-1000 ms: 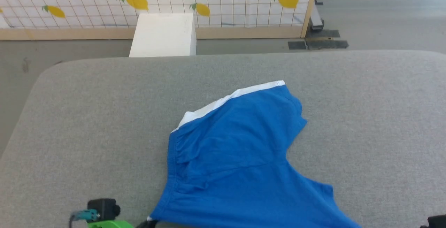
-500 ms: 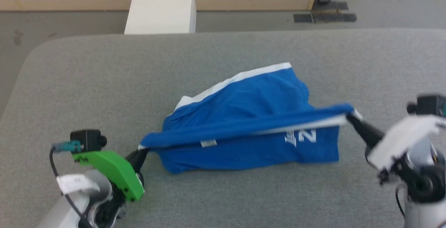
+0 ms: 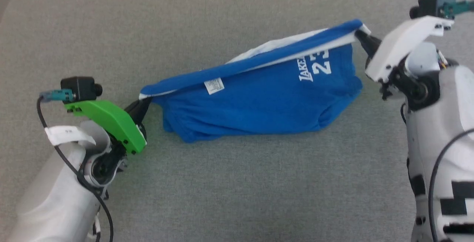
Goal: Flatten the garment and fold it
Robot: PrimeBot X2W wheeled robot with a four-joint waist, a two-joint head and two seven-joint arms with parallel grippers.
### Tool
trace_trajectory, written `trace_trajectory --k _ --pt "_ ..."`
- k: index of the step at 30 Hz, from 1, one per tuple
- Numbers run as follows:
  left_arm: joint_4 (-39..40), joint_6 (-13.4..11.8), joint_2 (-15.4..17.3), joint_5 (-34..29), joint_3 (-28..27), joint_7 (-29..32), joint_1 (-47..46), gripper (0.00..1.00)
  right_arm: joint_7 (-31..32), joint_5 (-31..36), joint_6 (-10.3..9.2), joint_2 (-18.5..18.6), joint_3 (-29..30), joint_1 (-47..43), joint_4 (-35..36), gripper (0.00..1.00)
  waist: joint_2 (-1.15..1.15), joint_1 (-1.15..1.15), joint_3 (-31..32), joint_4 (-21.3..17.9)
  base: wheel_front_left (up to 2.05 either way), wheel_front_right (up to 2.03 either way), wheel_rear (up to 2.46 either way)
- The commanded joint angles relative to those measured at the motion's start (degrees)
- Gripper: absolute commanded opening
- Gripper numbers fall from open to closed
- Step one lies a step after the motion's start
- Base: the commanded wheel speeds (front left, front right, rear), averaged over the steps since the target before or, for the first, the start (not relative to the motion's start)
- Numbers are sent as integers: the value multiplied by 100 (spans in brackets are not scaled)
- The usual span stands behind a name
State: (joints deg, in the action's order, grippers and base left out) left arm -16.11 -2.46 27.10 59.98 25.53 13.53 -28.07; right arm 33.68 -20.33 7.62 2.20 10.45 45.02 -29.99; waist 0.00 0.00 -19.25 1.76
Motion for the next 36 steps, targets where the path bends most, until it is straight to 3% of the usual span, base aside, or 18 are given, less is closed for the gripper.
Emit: trace_trajectory --k 1,11,12,13,14,15,16,17,24,27,29,32,36 --pt "-123 33 58 -35 -40 -17 -140 0 -156 157 -13 67 60 241 -227 0 0 0 -452 150 0 0 0" --pt "-539 345 -92 -39 71 33 -613 0 -883 804 -13 67 139 1373 -2012 0 0 0 -813 271 0 0 0" --pt "-567 374 -112 -37 87 36 -639 7 -944 835 -13 67 116 1462 -2185 0 0 0 -825 278 0 0 0" --pt "-587 405 -128 -38 105 41 -660 36 -993 861 -13 67 75 1540 -2348 0 0 0 -830 285 0 0 0" --pt "-598 427 -137 -40 116 38 -676 83 -1030 890 -13 67 45 1597 -2477 0 0 0 -829 288 0 0 0" --pt "-606 452 -145 -45 134 41 -690 100 -1093 914 -13 67 24 1660 -2623 37 0 0 -818 291 0 0 0" --pt "-613 469 -151 -42 149 56 -693 100 -1139 918 -13 67 10 1703 -2742 72 0 0 -798 293 0 0 0" --pt "-615 480 -158 -30 160 72 -688 100 -1209 925 -13 67 -15 1748 -2875 100 0 0 -762 294 0 0 0" --pt "-370 320 -29 -204 82 -259 -525 100 -2025 694 -13 67 -46 1960 -3393 100 0 0 -204 244 0 0 0" --pt "-147 152 67 -607 -3 -947 -382 100 -2396 619 -13 67 -120 1858 -3387 100 0 0 75 221 0 0 0" --pt "7 -2 191 -1078 46 -1500 -202 100 -2553 918 -13 67 -231 1652 -3364 100 0 0 277 193 0 0 0" --pt "288 -233 285 -1762 162 -2409 195 100 -2432 1540 -13 117 -364 1267 -3331 100 0 0 541 169 0 0 0" --pt "612 -518 253 -2349 278 -2784 769 100 -1779 2241 -13 239 -435 812 -3242 100 0 0 748 191 0 0 0"
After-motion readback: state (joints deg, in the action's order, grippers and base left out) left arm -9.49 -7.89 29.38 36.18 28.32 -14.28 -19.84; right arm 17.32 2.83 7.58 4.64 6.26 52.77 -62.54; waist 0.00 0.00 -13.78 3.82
